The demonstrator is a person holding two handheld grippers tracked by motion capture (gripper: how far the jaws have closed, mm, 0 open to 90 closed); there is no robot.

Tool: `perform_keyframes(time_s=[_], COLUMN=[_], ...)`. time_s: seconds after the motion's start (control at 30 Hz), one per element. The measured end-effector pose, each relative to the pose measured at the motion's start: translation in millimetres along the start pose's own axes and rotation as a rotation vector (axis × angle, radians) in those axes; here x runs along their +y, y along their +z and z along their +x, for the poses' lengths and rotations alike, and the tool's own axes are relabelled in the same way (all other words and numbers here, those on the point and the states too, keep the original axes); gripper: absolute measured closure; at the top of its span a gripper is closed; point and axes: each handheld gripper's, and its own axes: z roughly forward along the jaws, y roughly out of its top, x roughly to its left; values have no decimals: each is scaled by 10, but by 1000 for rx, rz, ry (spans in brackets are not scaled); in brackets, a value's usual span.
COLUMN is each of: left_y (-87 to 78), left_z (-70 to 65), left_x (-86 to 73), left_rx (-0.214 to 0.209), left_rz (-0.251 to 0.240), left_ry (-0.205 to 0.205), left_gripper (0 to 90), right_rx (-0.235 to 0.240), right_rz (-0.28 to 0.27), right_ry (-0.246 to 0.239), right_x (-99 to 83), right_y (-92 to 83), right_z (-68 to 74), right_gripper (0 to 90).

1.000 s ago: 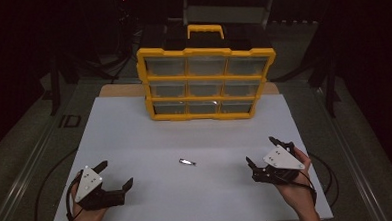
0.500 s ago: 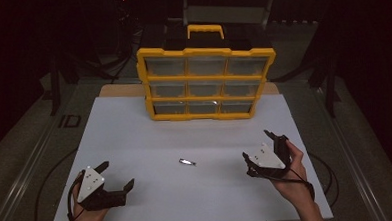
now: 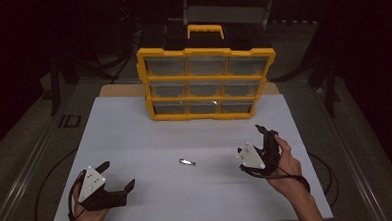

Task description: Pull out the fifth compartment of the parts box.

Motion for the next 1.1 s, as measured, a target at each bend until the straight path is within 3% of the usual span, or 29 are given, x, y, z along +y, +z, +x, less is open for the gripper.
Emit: perform_keyframes(time_s=[0.2,0.27,0.3,0.47,0.67,1.1], left_y=[12,12,11,12,18,30], left_z=[-13,-14,-16,-20,-31,-51], left_x=[-1,0,0,-1,-1,-2], left_rx=[3,1,1,4,5,1], left_rz=[5,5,5,6,9,14], left_ry=[5,5,7,9,15,22], left_gripper=[5,4,4,4,4,4], right_rx=[-46,-49,-59,-86,-119,-160], right_rz=[21,24,21,17,12,-12], right_ry=[-91,-95,-127,-177,-220,-266], right_x=[98,111,141,228,313,489], right_y=[90,98,123,182,259,395], right_z=[62,72,85,107,84,24], right_gripper=[85,86,86,89,89,89])
